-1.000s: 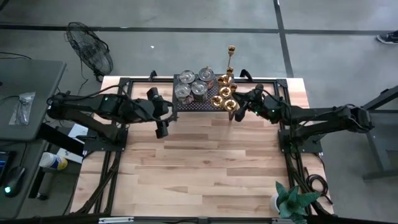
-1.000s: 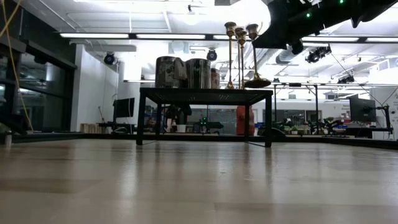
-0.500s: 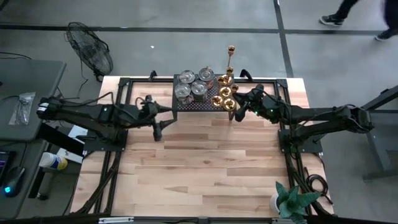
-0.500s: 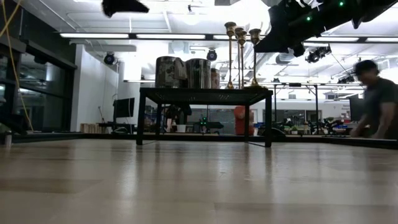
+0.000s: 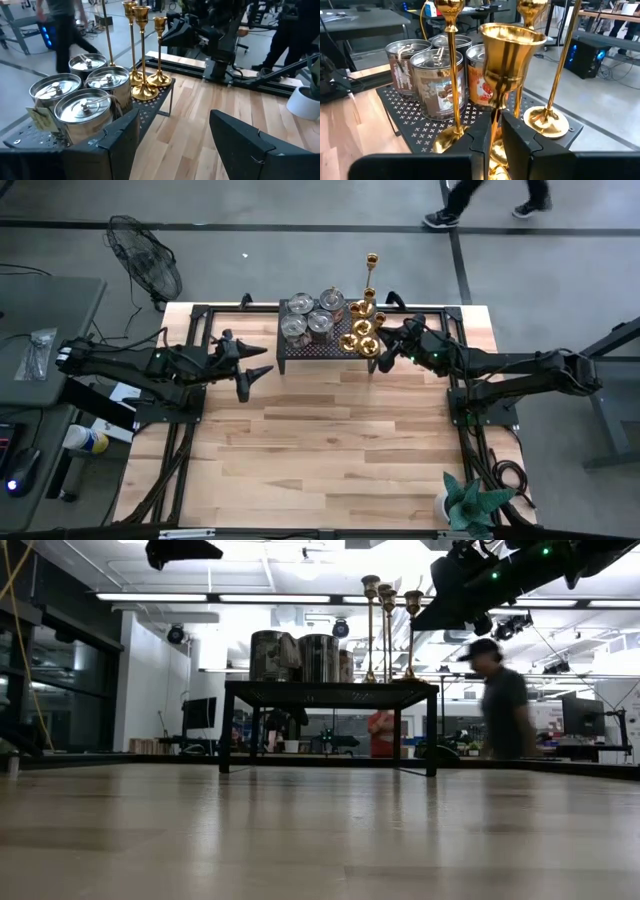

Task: Pick & Place candle stick holders
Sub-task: Align the golden candle holder with the golden candle holder on the shelf

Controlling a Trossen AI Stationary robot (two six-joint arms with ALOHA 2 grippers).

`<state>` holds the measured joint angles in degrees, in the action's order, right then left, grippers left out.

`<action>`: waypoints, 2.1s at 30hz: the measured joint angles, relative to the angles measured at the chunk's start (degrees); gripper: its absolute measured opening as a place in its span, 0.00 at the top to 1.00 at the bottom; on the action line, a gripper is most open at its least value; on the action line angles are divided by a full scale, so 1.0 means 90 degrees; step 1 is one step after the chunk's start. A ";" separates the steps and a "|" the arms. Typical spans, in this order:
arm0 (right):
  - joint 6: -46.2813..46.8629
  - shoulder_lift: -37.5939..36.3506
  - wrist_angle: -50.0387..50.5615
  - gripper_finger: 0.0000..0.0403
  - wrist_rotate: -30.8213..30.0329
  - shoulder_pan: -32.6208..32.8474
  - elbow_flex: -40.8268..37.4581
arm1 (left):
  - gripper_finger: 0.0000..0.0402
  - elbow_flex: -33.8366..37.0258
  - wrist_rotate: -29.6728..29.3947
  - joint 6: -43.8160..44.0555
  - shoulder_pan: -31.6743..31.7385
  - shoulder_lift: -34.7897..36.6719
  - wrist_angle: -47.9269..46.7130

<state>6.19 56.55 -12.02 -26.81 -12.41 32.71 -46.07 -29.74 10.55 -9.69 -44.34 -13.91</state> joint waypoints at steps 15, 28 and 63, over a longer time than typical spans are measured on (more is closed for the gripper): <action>0.0028 0.0002 0.0268 0.91 0.0309 -0.0009 0.0000 | 0.42 -0.0002 -0.0104 -0.0023 0.0000 -0.0005 -0.0041; -0.0048 0.0002 0.0055 0.91 0.0343 -0.0009 0.0000 | 0.42 -0.0002 -0.0118 0.0024 0.0000 -0.0005 0.0019; -0.0093 0.0413 0.0147 0.91 0.0546 -0.0014 0.0270 | 0.42 -0.0004 -0.0104 0.0029 0.0000 -0.0005 0.0051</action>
<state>5.35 60.27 -10.70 -21.90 -12.53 35.14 -46.11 -30.68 10.81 -9.69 -44.38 -13.45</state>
